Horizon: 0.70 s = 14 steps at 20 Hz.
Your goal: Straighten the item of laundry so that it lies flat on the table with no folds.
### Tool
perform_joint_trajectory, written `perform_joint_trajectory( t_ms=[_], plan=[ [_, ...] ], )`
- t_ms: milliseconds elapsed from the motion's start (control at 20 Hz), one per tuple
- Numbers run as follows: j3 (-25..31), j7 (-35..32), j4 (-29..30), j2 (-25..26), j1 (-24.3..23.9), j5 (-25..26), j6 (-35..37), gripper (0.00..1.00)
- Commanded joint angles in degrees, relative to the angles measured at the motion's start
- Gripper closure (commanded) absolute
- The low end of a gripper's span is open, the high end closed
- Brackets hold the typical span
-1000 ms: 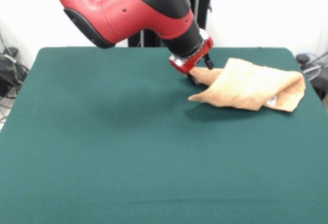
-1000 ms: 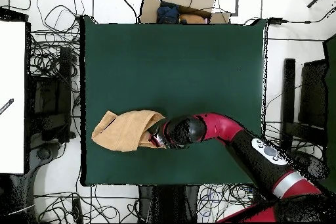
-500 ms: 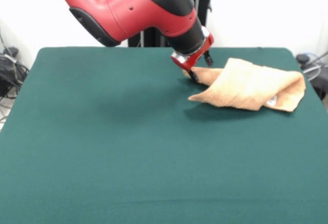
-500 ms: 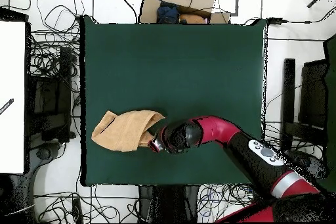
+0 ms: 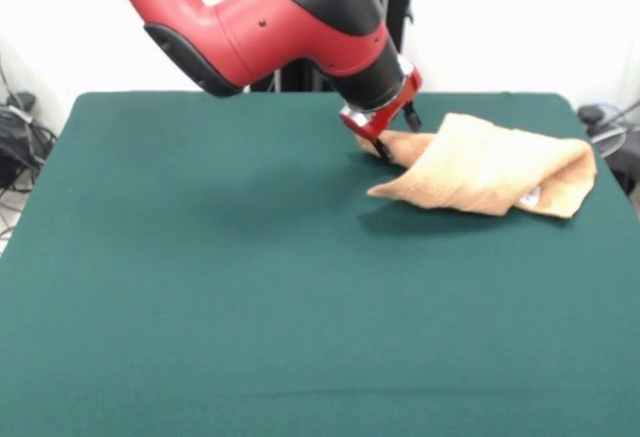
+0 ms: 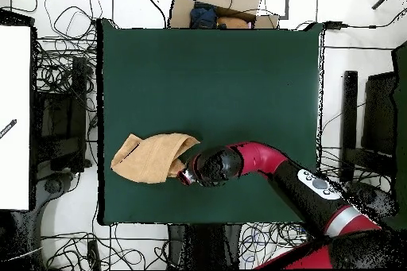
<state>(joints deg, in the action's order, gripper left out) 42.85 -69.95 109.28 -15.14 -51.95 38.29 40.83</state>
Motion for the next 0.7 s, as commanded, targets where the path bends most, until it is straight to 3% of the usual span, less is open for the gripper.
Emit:
perform_joint_trajectory(
  t_ms=[50, 700],
  plan=[
    [-3.5, -0.3, -0.7, 2.2, 2.5, 6.1, -6.4, 0.00],
    [-6.5, -2.9, -2.8, 3.3, 4.9, 11.9, -13.5, 0.00]
  ],
)
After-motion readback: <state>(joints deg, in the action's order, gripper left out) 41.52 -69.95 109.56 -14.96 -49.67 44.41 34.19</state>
